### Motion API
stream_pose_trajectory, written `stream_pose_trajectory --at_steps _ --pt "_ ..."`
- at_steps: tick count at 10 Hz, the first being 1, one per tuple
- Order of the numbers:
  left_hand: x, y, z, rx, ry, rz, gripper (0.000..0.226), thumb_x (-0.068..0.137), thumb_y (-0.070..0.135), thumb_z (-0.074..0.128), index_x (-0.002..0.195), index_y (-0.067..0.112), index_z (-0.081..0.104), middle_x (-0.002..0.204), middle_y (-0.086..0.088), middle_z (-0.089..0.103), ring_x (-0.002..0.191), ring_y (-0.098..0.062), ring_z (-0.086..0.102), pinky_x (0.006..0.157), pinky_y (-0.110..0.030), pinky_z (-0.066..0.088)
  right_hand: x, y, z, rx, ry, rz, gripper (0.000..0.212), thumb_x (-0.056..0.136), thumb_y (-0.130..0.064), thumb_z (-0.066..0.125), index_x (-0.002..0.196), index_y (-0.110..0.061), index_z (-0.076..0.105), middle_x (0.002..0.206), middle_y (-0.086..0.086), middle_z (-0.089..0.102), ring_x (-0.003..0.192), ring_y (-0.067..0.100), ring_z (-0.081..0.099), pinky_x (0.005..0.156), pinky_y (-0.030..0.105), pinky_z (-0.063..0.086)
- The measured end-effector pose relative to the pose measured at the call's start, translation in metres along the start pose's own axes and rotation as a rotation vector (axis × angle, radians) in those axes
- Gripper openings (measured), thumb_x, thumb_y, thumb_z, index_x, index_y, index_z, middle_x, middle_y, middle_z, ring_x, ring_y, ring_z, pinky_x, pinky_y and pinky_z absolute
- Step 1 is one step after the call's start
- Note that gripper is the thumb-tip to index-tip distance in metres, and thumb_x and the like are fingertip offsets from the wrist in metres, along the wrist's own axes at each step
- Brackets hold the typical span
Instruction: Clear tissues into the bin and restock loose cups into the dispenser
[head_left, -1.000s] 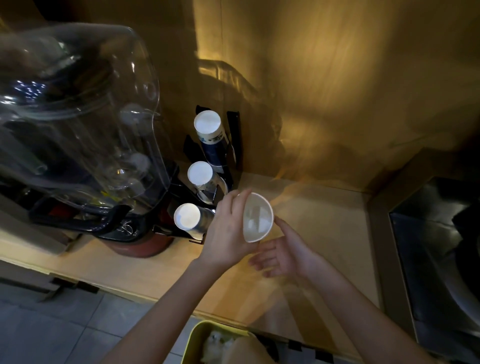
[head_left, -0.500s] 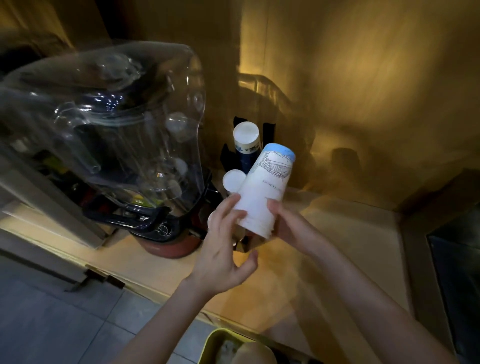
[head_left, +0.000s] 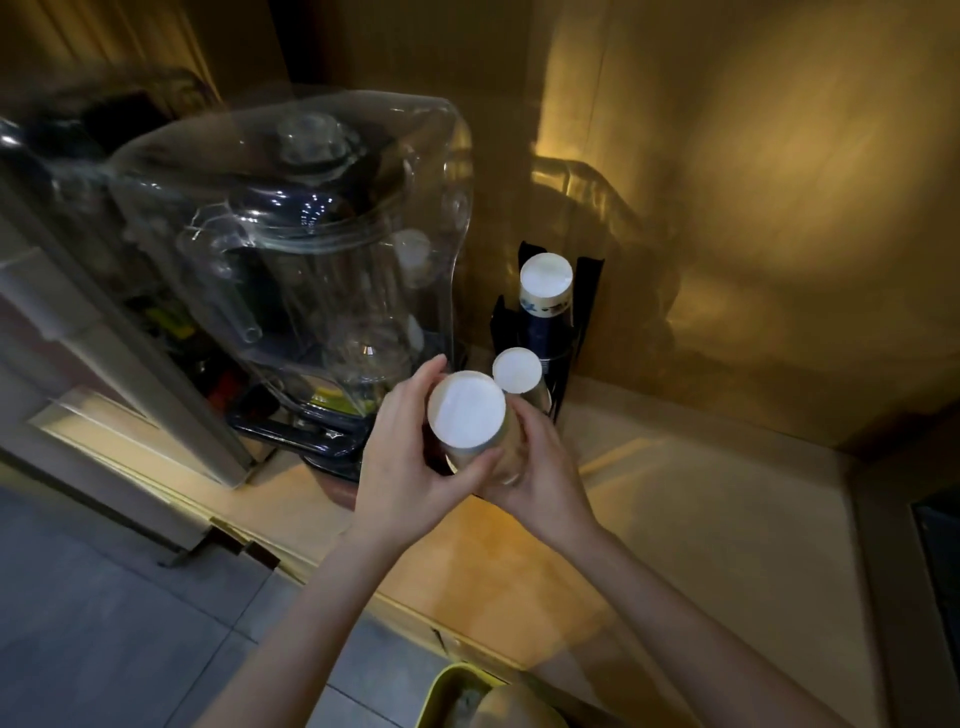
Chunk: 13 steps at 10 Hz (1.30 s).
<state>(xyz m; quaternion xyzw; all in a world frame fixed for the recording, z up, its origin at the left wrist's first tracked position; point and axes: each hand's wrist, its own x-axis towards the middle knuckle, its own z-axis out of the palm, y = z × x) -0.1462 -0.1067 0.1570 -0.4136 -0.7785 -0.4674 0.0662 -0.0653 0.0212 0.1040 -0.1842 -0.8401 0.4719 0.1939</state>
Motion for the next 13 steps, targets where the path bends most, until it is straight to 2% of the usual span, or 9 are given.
stream_pose_trajectory --at_steps 1,2,3,4,7,8,11,12,13 --pt "-0.003 -0.011 0.001 0.073 -0.092 -0.004 0.079 0.069 0.049 0.065 0.134 0.019 0.033 0.121 0.002 0.051 0.11 0.003 0.04 0.093 -0.015 0.036 -0.002 0.013 0.01 -0.05 -0.001 0.045 0.085 0.068 -0.03 0.079 0.137 -0.024 0.03 0.143 0.0 0.035 0.129 0.01 0.035 0.099 0.022 0.035" --pt "-0.008 -0.02 0.008 0.101 -0.179 -0.029 0.082 0.072 0.035 0.073 0.139 0.017 0.028 0.125 -0.006 0.049 0.109 0.005 0.035 0.093 -0.009 0.027 0.001 0.022 0.015 -0.106 -0.043 0.106 0.082 0.073 -0.028 0.075 0.139 -0.024 0.027 0.146 0.001 0.035 0.131 0.016 0.038 0.103 0.033 0.042" --pt "-0.011 -0.026 0.019 0.105 -0.227 -0.073 0.078 0.075 0.028 0.071 0.139 0.016 0.029 0.127 -0.008 0.044 0.113 -0.007 0.039 0.093 -0.012 0.03 0.004 0.028 0.015 -0.112 -0.105 0.169 0.077 0.077 -0.031 0.071 0.14 -0.028 0.027 0.145 -0.002 0.039 0.13 0.017 0.042 0.1 0.04 0.046" --pt "-0.009 -0.029 0.03 0.081 -0.249 -0.106 0.072 0.074 0.025 0.073 0.134 0.015 0.035 0.127 -0.007 0.043 0.112 -0.008 0.04 0.095 -0.021 0.037 0.001 0.031 0.012 -0.164 -0.074 0.158 0.074 0.077 -0.032 0.07 0.139 -0.027 0.031 0.141 -0.002 0.045 0.127 0.016 0.045 0.098 0.036 0.047" --pt "0.0 -0.039 0.059 0.108 -0.386 -0.17 0.064 0.078 0.019 0.069 0.131 0.01 0.034 0.132 -0.012 0.04 0.121 -0.027 0.044 0.094 -0.03 0.038 -0.004 0.025 0.004 -0.281 0.103 0.024 0.043 0.083 -0.015 0.063 0.125 -0.019 0.052 0.118 0.0 0.062 0.108 0.016 0.058 0.08 0.02 0.042" --pt "0.005 -0.04 0.067 0.166 -0.44 -0.193 0.065 0.078 0.019 0.068 0.131 0.008 0.033 0.132 -0.014 0.041 0.117 -0.031 0.048 0.09 -0.038 0.044 0.0 0.026 0.003 -0.311 0.106 0.014 0.038 0.088 -0.011 0.055 0.125 -0.014 0.054 0.12 0.005 0.063 0.108 0.021 0.059 0.08 0.023 0.042" --pt "0.01 -0.034 0.07 0.359 -0.53 -0.222 0.066 0.083 0.022 0.062 0.136 0.006 0.025 0.136 -0.015 0.039 0.116 -0.032 0.052 0.088 -0.037 0.046 0.0 0.019 0.001 -0.562 -0.05 -0.043 0.032 0.092 -0.013 0.045 0.121 -0.007 0.058 0.129 0.008 0.058 0.103 0.029 0.062 0.076 0.035 0.05" --pt "0.017 -0.031 0.069 0.434 -0.548 -0.185 0.062 0.083 0.031 0.06 0.132 0.009 0.029 0.133 -0.012 0.043 0.112 -0.03 0.054 0.081 -0.037 0.048 0.005 0.012 -0.009 -0.509 -0.125 0.027 0.034 0.093 -0.02 0.043 0.125 -0.012 0.054 0.133 0.004 0.054 0.11 0.023 0.057 0.083 0.034 0.047" --pt "0.03 -0.026 0.065 0.472 -0.61 -0.189 0.064 0.077 0.039 0.063 0.128 0.011 0.036 0.127 -0.01 0.051 0.115 -0.028 0.052 0.088 -0.04 0.047 0.008 0.001 -0.027 -0.166 -0.079 0.176 0.032 0.088 -0.016 0.054 0.119 -0.015 0.057 0.114 0.004 0.065 0.106 0.018 0.06 0.092 0.034 0.05"
